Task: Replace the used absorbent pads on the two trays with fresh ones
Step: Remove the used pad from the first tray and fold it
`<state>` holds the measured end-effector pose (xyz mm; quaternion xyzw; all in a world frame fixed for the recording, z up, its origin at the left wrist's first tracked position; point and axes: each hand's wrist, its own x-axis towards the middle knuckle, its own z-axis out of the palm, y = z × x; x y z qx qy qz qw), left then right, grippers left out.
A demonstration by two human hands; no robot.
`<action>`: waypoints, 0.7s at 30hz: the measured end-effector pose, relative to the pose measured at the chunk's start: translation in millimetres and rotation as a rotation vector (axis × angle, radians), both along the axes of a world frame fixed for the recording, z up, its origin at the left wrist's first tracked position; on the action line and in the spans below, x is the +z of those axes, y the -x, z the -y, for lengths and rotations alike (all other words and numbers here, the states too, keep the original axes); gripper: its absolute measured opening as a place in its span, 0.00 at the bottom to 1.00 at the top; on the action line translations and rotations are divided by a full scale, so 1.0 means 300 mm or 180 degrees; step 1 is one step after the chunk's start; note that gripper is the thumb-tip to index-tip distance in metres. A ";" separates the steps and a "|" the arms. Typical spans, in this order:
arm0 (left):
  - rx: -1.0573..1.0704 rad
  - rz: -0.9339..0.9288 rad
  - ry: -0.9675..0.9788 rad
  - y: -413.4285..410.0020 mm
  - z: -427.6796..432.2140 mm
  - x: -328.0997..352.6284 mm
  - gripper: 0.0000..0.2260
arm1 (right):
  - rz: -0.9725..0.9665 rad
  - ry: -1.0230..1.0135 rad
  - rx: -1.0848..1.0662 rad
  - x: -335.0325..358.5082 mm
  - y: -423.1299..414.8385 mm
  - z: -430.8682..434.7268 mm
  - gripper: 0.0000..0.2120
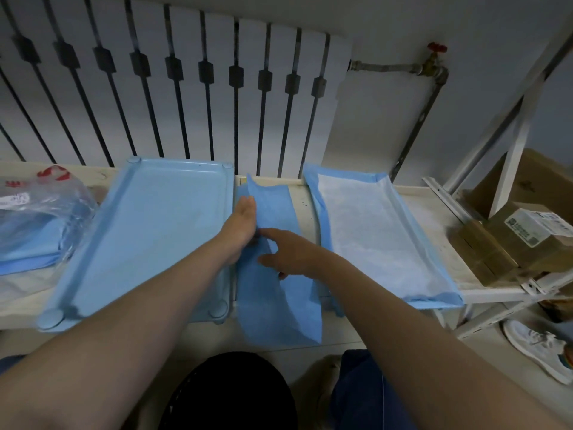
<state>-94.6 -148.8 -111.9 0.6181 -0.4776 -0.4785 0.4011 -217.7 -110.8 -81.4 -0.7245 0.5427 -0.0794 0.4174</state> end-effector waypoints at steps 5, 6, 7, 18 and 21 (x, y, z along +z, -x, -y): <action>-0.0407 0.1430 -0.0059 0.002 -0.001 -0.069 0.23 | 0.0125 0.0002 -0.0698 -0.054 0.045 0.031 0.20; -0.0449 0.1687 -0.0064 0.004 -0.003 -0.073 0.21 | -0.0316 0.0353 -0.0719 -0.067 0.068 0.044 0.19; -0.0495 0.1941 -0.0019 0.010 -0.003 -0.082 0.19 | -0.0753 0.0642 -0.0699 -0.085 0.093 0.055 0.20; -0.0038 0.2443 -0.0068 0.103 -0.026 -0.140 0.35 | -0.1351 0.0877 -0.0454 -0.184 0.157 0.083 0.26; -0.0067 0.2362 -0.0010 0.092 -0.016 -0.150 0.35 | -0.1247 0.0873 -0.0599 -0.184 0.170 0.095 0.28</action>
